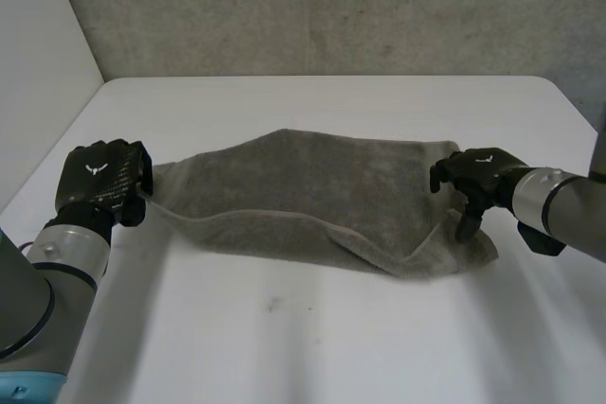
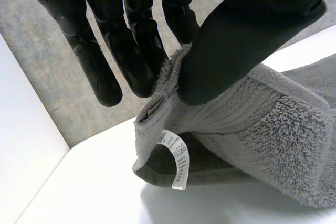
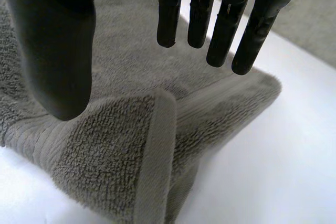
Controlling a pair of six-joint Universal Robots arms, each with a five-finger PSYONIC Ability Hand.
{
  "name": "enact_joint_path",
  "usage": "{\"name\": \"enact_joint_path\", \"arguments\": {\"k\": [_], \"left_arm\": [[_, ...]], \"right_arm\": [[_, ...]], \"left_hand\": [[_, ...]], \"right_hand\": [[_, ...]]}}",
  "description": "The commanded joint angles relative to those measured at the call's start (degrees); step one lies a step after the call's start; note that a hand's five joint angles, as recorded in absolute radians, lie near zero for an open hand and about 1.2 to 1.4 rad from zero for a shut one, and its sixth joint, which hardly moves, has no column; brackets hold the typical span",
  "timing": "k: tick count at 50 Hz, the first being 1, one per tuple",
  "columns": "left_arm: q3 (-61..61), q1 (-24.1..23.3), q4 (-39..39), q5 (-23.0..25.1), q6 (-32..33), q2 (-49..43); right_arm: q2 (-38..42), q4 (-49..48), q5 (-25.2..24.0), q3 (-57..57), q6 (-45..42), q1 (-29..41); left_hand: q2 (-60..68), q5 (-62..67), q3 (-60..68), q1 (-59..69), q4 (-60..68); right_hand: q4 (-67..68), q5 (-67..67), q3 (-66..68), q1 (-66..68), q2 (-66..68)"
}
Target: Fold the towel.
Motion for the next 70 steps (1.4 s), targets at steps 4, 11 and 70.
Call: {"name": "enact_joint_path", "arguments": {"k": [4,11,70], "left_arm": [[-0.8,0.1,0.2,0.0,0.0,1.5],[-1.2,0.1,1.6,0.1,0.2,1.7],[-1.5,0.6,0.9,0.1,0.4,6.6]], "right_arm": [[8.6,8.9,0.8,-13.5,0.0,1.5],[14.2,12.9,3.5,-20.3,-0.4,3.7],[-4.4,15.6,7.4,-4.7,-10.0,2.0]], "left_hand": [[10.2,11.2,10.2,11.3,10.2],[10.2,11.2,10.2,11.3,10.2],[10.2,11.2,10.2,11.3,10.2]], "right_hand": [[-4.9,-2.6,-5.0,-4.5,-5.5],[-6.1,-3.8,-6.2,-5.7,-6.7],[53.2,55.5,53.1,53.7,52.7]]}}
